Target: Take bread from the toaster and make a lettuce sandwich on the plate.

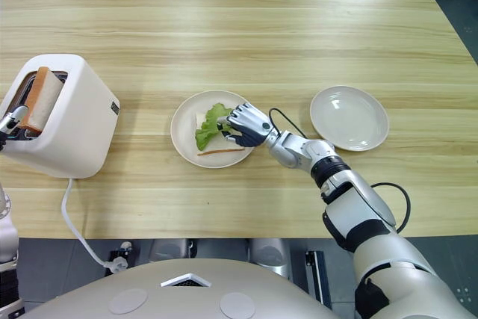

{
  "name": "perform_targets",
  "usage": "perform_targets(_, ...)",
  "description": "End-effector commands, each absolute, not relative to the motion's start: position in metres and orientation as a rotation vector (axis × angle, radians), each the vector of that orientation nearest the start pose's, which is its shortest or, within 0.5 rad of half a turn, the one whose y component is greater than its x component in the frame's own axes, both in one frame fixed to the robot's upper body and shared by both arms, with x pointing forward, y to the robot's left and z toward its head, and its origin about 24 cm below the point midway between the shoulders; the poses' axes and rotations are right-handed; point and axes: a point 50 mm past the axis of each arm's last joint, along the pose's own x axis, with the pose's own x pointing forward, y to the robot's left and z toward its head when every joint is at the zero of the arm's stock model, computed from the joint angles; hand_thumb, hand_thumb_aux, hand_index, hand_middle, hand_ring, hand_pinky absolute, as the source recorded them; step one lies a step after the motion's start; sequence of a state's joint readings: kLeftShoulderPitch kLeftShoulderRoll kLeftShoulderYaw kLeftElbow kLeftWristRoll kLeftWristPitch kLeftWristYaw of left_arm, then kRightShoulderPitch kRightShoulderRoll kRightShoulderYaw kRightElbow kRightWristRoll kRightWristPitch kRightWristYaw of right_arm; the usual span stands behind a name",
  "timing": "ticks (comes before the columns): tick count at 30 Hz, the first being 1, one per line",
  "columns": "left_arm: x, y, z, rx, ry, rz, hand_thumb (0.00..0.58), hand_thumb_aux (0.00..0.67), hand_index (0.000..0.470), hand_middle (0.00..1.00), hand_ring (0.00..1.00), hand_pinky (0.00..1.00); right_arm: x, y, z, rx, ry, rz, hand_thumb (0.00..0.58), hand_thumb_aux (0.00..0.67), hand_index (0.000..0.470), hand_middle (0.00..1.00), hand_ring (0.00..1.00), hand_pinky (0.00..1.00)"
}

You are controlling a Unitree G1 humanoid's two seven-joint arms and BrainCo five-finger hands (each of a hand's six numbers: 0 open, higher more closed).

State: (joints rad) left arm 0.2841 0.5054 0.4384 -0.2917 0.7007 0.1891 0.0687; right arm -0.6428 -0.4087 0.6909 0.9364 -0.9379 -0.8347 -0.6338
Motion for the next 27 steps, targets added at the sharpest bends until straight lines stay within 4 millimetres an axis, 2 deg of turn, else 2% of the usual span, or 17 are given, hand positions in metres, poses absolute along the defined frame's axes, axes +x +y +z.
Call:
perform_targets(1, 0.181, 0.327, 0.113, 1.271, 0.154, 0.521, 0.0, 0.0, 0.0, 0.0, 0.0, 0.0, 0.295, -0.108, 0.026, -1.152, -0.737, 0.723, 0.58, 0.67, 0.46, 0.9, 0.9, 0.9)
perform_targets(2, 0.182, 0.325, 0.112, 1.269, 0.155, 0.507, 0.0, 0.0, 0.0, 0.0, 0.0, 0.0, 0.296, -0.109, 0.025, -1.156, -0.725, 0.727, 0.452, 0.355, 0.244, 0.56, 0.56, 0.56)
perform_targets(3, 0.183, 0.324, 0.11, 1.267, 0.155, 0.498, 0.0, 0.0, 0.0, 0.0, 0.0, 0.0, 0.296, -0.11, 0.025, -1.159, -0.717, 0.729, 0.0, 0.0, 0.0, 0.25, 0.25, 0.25)
perform_targets(4, 0.184, 0.322, 0.108, 1.269, 0.161, 0.483, 0.0, 0.0, 0.0, 0.0, 0.0, 0.0, 0.297, -0.111, 0.025, -1.164, -0.71, 0.719, 0.0, 0.0, 0.0, 0.0, 0.0, 0.0)
perform_targets(6, 0.186, 0.32, 0.104, 1.271, 0.168, 0.465, 0.0, 0.0, 0.0, 0.0, 0.0, 0.0, 0.298, -0.113, 0.026, -1.17, -0.704, 0.707, 0.0, 0.0, 0.0, 0.0, 0.0, 0.0)
perform_targets(7, 0.187, 0.318, 0.102, 1.266, 0.169, 0.453, 0.325, 0.226, 0.155, 0.0, 0.0, 0.0, 0.299, -0.114, 0.027, -1.168, -0.703, 0.702, 0.0, 0.0, 0.0, 0.0, 0.0, 0.0)
perform_targets(8, 0.188, 0.316, 0.101, 1.262, 0.169, 0.447, 0.501, 0.423, 0.29, 0.0, 0.0, 0.0, 0.299, -0.115, 0.028, -1.166, -0.702, 0.701, 0.0, 0.0, 0.0, 0.0, 0.0, 0.0)
perform_targets(9, 0.188, 0.315, 0.1, 1.261, 0.17, 0.44, 0.501, 0.423, 0.29, 0.0, 0.0, 0.0, 0.299, -0.116, 0.029, -1.161, -0.702, 0.695, 0.0, 0.0, 0.0, 0.0, 0.0, 0.0)
perform_targets(10, 0.188, 0.315, 0.1, 1.259, 0.172, 0.435, 0.58, 0.67, 0.46, 0.0, 0.0, 0.0, 0.299, -0.118, 0.032, -1.153, -0.707, 0.687, 0.0, 0.0, 0.0, 0.0, 0.0, 0.0)
perform_targets(13, 0.188, 0.316, 0.098, 1.262, 0.179, 0.435, 0.58, 0.659, 0.453, 0.0, 0.0, 0.0, 0.299, -0.124, 0.041, -1.146, -0.727, 0.66, 0.0, 0.0, 0.0, 0.0, 0.0, 0.0)
perform_targets(14, 0.187, 0.316, 0.098, 1.263, 0.181, 0.436, 0.554, 0.528, 0.363, 0.0, 0.0, 0.0, 0.3, -0.126, 0.044, -1.147, -0.732, 0.652, 0.0, 0.0, 0.0, 0.0, 0.0, 0.0)
perform_targets(16, 0.187, 0.317, 0.097, 1.264, 0.183, 0.438, 0.548, 0.512, 0.352, 0.0, 0.0, 0.0, 0.3, -0.129, 0.049, -1.148, -0.741, 0.637, 0.0, 0.0, 0.0, 0.0, 0.0, 0.0)
perform_targets(18, 0.187, 0.317, 0.097, 1.265, 0.183, 0.438, 0.55, 0.518, 0.355, 0.0, 0.0, 0.0, 0.3, -0.132, 0.053, -1.151, -0.747, 0.626, 0.0, 0.0, 0.0, 0.0, 0.0, 0.0)
perform_targets(19, 0.188, 0.316, 0.097, 1.267, 0.179, 0.44, 0.58, 0.67, 0.46, 0.0, 0.0, 0.0, 0.3, -0.132, 0.054, -1.151, -0.749, 0.62, 0.0, 0.0, 0.0, 0.0, 0.0, 0.0)
perform_targets(27, 0.194, 0.313, 0.114, 1.279, 0.049, 0.536, 0.58, 0.67, 0.46, 0.0, 0.0, 0.0, 0.298, -0.137, 0.052, -1.154, -0.723, 0.589, 0.0, 0.0, 0.0, 0.0, 0.0, 0.0)
